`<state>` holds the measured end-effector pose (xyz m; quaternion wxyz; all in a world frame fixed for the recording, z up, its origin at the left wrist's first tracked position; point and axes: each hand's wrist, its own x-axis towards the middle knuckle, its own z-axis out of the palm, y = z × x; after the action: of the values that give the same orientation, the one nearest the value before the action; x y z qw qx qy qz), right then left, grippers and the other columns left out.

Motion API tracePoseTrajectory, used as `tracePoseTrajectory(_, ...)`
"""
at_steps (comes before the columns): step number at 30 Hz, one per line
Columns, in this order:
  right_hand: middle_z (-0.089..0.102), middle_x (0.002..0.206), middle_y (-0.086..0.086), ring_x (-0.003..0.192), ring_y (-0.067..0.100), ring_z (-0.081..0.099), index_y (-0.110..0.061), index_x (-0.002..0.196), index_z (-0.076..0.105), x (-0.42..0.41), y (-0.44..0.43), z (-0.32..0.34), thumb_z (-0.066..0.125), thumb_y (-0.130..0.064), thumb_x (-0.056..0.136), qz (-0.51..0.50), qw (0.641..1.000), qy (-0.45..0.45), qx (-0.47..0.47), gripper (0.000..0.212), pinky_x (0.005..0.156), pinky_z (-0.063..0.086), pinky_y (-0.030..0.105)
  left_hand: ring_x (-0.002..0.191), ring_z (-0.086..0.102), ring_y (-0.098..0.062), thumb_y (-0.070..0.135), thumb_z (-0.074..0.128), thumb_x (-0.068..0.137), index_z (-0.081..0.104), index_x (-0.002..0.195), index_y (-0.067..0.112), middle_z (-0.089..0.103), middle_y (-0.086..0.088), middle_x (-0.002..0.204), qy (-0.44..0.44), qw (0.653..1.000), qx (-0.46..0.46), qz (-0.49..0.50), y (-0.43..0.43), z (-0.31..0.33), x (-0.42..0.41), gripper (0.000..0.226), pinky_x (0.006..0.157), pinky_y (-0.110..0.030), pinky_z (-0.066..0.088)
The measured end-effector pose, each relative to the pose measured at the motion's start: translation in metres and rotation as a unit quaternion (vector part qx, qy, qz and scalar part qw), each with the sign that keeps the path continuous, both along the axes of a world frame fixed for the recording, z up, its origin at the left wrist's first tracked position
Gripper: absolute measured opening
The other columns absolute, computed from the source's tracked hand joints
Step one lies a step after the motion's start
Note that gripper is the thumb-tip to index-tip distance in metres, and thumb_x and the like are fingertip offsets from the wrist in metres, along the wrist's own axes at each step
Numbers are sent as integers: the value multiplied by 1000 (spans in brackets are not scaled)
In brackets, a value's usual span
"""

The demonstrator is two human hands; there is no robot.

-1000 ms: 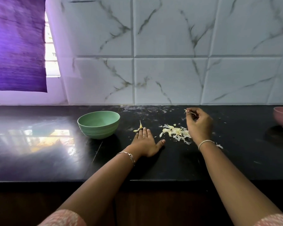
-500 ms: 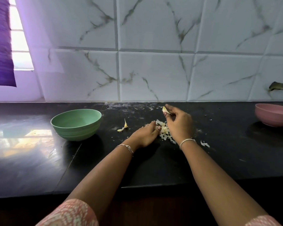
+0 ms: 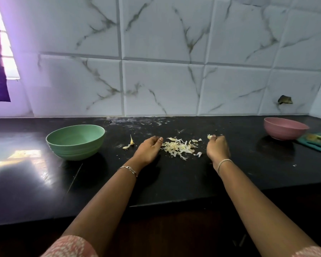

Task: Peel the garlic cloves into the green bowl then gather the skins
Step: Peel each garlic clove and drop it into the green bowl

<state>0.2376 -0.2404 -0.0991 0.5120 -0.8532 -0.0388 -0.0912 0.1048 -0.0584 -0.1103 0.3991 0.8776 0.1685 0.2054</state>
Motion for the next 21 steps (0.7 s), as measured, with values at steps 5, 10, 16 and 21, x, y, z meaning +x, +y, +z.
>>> tracePoseTrajectory(5,54,129,20,121,39,48,0,122,49,-3,7,-7,31,-29,105,53,998,37,25,38,102,39,43,129,46,-23,32,37,104,46,138,13,52,-8,139,-10,999,-10,29,-1,0,0,40,105,-31,34)
tracePoseTrajectory(10,57,124,11,114,25,53,-4,118,48,-8,31,-4,31,-27,106,165,980,46,101,31,91,40,34,131,45,-25,19,39,102,41,141,8,50,-11,142,2,998,30,58,0,-1,3,40,103,-29,34)
tracePoseTrajectory(16,62,125,7,106,29,59,-8,115,49,11,43,-1,32,-29,106,166,975,-1,150,28,91,45,41,134,41,-27,28,36,102,34,145,12,44,-10,147,59,994,85,47,4,-4,8,46,105,-33,33)
tracePoseTrajectory(21,57,125,22,117,41,51,1,118,50,46,30,-3,33,-28,105,60,998,-12,-5,36,97,42,43,141,30,-30,25,32,102,24,150,7,35,-15,153,114,982,147,36,4,0,15,52,116,-38,21)
